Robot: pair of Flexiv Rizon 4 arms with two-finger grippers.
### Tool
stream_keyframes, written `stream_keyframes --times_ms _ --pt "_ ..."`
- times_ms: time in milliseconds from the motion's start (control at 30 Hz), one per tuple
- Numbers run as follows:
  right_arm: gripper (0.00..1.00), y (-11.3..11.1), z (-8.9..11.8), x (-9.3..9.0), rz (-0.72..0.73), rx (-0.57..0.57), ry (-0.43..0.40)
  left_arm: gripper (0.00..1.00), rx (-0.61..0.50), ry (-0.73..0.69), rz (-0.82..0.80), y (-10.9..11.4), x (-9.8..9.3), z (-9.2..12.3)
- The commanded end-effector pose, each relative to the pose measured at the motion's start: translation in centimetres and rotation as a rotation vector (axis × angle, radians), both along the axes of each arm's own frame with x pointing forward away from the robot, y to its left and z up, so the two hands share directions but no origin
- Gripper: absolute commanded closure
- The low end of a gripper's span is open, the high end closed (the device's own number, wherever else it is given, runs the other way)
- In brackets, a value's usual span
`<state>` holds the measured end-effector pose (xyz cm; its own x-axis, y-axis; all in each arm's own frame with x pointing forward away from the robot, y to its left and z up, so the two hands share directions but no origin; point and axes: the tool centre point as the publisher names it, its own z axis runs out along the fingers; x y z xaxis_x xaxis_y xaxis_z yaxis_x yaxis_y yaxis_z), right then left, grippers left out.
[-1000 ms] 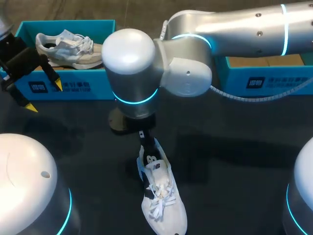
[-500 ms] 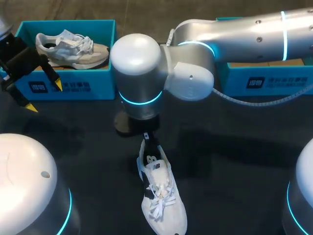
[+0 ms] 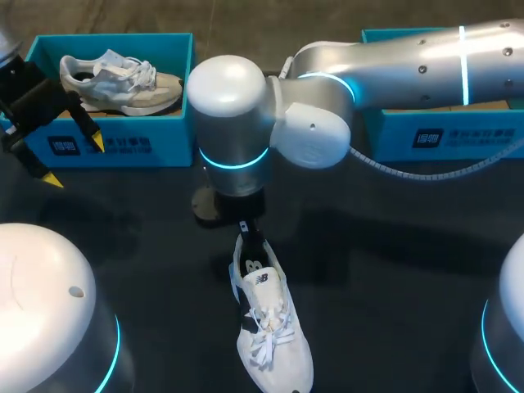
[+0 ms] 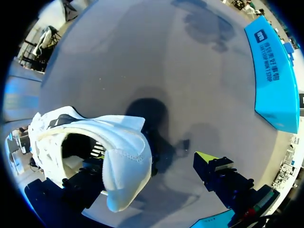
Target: Take the shoe out of the shoebox, open the shoe tongue, remove and reinsert the insole, then place the shoe into the shoebox
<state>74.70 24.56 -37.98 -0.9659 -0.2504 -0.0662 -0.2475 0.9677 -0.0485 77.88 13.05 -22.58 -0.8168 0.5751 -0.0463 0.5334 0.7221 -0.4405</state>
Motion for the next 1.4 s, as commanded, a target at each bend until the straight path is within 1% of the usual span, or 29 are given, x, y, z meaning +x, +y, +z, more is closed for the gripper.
stream_keyframes --times_ms 33,167,200,267,300,333,367,433,767,867,967,1067,1167,1267,1400 --pt "0.00 -0.2 -0.6 0.1 0.003 0.004 0.009 0.00 0.002 -0.002 0.000 0.1 -0.1 0.0" --pt "0.00 -0.2 -0.8 -0.2 -0.011 0.007 0.021 0.00 0.002 -0.002 0.000 0.1 -0.1 0.0" --pt "0.11 -0.3 -0.8 -0.2 -0.011 0.007 0.021 0.00 0.002 -0.002 0.000 0.1 -0.1 0.0" --pt "0.50 -0.4 -0.8 -0.6 -0.019 0.008 0.024 0.00 0.002 -0.002 0.000 0.1 -0.1 0.0" --pt "0.55 -0.5 -0.8 -0.7 -0.021 0.010 0.024 0.00 0.002 -0.002 0.000 0.1 -0.1 0.0" --pt "0.63 -0.5 -0.9 -0.9 -0.024 0.013 0.025 0.00 0.002 -0.002 0.000 0.1 -0.1 0.0" --pt "0.80 -0.6 -0.9 -1.0 -0.027 0.015 0.027 0.00 0.002 -0.002 0.000 0.1 -0.1 0.0" --pt "1.00 -0.6 -0.9 -1.3 -0.030 0.015 0.027 0.00 0.002 -0.002 0.000 0.1 -0.1 0.0" --pt "1.00 -0.6 -0.3 -2.8 -0.050 0.013 0.013 0.00 0.002 -0.002 0.000 0.1 -0.1 0.0" --pt "1.00 -0.8 0.3 -3.2 -0.062 -0.001 0.009 0.00 0.002 -0.002 0.000 0.1 -0.1 0.0" --pt "1.00 -1.0 1.4 -3.3 -0.075 -0.015 -0.005 0.00 0.002 -0.002 0.000 0.1 -0.1 0.0" --pt "1.00 -1.2 2.6 -2.9 -0.082 -0.030 -0.022 0.00 0.002 -0.002 0.000 0.1 -0.1 0.0" --pt "1.00 -1.5 4.4 -2.0 -0.079 -0.046 -0.057 0.00 0.002 -0.002 0.000 0.1 -0.1 0.0" --pt "1.00 -1.8 6.6 -0.9 -0.073 -0.052 -0.104 0.00 0.002 -0.002 0.000 0.1 -0.1 0.0" --pt "1.00 -2.1 8.6 0.8 -0.070 -0.075 -0.134 0.00 0.002 -0.002 0.000 0.1 -0.1 0.0"
